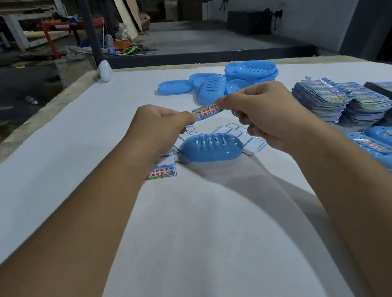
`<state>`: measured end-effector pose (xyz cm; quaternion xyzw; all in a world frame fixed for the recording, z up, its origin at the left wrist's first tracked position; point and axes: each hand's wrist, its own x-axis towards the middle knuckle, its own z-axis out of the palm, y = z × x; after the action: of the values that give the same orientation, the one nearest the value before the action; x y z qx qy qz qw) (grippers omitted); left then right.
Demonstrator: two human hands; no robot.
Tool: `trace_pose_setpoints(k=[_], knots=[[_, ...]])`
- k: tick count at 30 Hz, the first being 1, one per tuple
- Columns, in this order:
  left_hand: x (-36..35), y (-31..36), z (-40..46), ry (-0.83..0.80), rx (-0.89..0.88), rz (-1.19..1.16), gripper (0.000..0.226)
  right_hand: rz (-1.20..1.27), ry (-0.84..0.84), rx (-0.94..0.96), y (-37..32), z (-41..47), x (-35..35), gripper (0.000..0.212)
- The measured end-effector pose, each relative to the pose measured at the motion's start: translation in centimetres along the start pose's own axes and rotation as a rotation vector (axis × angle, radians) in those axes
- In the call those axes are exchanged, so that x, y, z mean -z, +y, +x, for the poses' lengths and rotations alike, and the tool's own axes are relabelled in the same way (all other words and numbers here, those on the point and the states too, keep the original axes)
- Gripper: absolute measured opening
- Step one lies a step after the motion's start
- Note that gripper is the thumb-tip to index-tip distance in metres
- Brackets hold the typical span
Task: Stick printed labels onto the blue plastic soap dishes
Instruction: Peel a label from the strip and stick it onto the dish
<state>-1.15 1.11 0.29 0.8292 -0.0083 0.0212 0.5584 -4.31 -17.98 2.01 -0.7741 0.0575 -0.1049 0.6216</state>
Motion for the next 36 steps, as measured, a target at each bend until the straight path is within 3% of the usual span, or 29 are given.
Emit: trace_pose_setpoints(k=[6, 18, 22, 36], knots=[[-0.5, 0.1, -0.1, 0.0, 0.011, -0.01, 0.02, 0.035, -0.028, -0.055, 0.0, -0.2, 0.1, 0.016], [-1.6, -0.8, -0.3, -0.041, -0.021, 0.074, 0.043, -0.314, 0.029, -0.11, 1.2, -0.2, -0.2, 0.036], [-1.7, -0.9, -0.2, -0.028, -0.045, 0.197, 0.036, -0.431, 0.024, -0.112, 1.7, -0.2, -0.2, 0.053], [-2.0, -1.0, -0.5, -0.007, -0.073, 0.358, 0.032, -0.547, 0.007, -0.128, 1.7, 0.0, -0.8, 0.053]])
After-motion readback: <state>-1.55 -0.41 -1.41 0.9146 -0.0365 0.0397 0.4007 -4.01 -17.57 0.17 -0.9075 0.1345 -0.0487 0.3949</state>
